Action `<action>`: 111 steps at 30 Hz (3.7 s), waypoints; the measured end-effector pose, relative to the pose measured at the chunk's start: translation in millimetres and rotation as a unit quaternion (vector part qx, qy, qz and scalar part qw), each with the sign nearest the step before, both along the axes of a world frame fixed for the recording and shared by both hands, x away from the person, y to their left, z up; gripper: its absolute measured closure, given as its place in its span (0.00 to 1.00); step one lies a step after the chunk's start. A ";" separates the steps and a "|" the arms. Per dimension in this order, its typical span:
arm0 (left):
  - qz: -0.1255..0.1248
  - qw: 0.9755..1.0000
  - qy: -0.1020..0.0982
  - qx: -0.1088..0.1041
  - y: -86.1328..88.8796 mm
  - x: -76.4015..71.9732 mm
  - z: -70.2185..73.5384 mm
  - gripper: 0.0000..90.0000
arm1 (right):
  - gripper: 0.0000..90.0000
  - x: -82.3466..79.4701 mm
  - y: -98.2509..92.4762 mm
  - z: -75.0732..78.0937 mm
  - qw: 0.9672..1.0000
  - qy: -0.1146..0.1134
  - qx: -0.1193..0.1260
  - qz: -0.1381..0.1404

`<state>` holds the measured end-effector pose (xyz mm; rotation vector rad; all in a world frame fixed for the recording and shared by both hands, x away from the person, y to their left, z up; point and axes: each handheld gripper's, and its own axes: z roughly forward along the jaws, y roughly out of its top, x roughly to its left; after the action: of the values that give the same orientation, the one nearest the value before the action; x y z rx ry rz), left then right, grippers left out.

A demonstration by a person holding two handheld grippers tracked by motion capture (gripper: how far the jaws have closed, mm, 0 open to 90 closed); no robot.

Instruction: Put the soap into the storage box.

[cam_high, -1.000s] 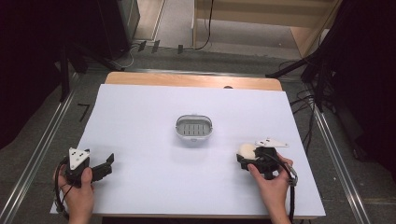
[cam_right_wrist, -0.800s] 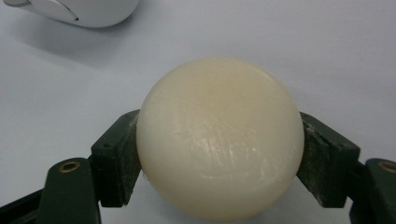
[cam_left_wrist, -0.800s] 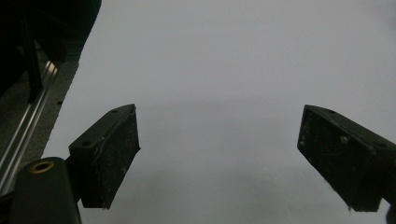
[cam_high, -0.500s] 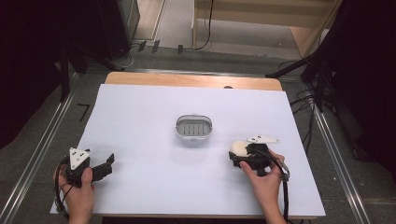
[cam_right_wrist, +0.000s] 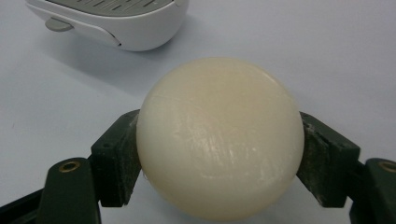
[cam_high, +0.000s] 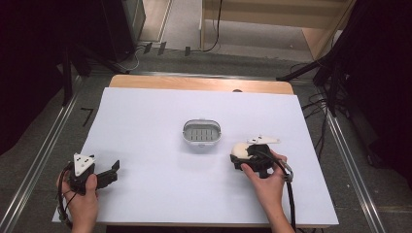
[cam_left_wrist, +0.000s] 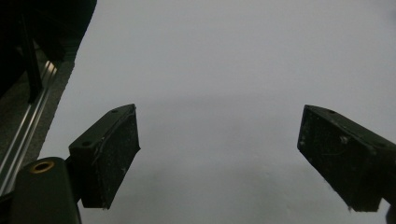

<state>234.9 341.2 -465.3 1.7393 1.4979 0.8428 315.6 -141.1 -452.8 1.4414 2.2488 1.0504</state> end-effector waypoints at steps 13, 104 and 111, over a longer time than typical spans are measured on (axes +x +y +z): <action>-0.003 1.000 0.002 0.003 -0.7 0.0 0.0 0.15 | 0.28 7.9 14.9 6.4 1.000 0.001 0.001 0.010; -0.006 1.000 0.005 0.000 0.1 0.7 -0.1 0.15 | 0.28 55.7 88.9 38.4 0.999 -0.006 0.010 0.051; -0.006 1.000 0.004 0.000 0.0 0.7 -0.2 0.15 | 0.28 62.0 97.0 36.9 0.999 0.000 0.007 0.054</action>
<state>235.6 341.2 -465.6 1.7520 1.4903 0.8301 377.6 -44.1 -415.9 1.3385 2.3454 1.1015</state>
